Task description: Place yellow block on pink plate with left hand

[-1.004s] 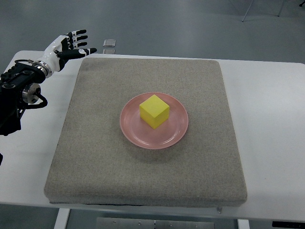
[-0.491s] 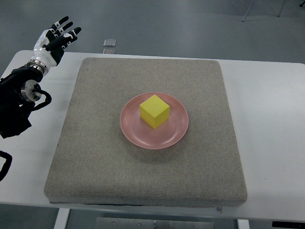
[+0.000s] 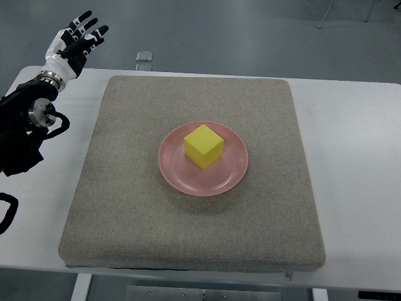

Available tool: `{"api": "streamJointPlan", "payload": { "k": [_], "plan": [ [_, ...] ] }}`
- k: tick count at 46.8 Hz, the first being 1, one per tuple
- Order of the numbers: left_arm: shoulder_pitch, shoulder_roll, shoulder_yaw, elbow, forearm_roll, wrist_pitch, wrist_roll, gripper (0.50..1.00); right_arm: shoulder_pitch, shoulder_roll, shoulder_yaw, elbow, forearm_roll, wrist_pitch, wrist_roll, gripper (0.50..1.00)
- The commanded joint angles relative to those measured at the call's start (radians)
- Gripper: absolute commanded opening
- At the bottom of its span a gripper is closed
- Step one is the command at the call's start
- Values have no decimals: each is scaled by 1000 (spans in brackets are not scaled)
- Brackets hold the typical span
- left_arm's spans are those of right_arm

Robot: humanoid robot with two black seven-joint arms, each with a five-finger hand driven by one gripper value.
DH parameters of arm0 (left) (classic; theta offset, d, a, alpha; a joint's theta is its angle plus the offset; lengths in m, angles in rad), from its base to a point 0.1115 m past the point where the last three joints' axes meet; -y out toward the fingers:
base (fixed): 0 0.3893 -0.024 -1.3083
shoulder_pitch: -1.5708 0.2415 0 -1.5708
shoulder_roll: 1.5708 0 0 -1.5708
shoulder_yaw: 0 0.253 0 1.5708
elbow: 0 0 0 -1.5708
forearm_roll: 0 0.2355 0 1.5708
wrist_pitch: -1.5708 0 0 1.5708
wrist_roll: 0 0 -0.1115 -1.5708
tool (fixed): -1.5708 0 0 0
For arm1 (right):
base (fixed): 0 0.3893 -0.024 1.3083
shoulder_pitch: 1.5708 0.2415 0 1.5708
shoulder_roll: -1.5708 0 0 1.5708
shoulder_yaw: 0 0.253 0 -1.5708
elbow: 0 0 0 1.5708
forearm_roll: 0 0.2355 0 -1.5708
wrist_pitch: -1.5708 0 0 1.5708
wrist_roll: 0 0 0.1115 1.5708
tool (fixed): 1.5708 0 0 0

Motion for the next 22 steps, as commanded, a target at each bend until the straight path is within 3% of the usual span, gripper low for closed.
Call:
{"api": "streamJointPlan", "payload": {
  "k": [1,22],
  "plan": [
    [0,-2,1,0,0,1,0,928,0,0,0,0,0,0,0,924],
    [-2,-6,3,0,2,18,0,958,1,0,-3,0,-1,0,0,924]
  ]
}}
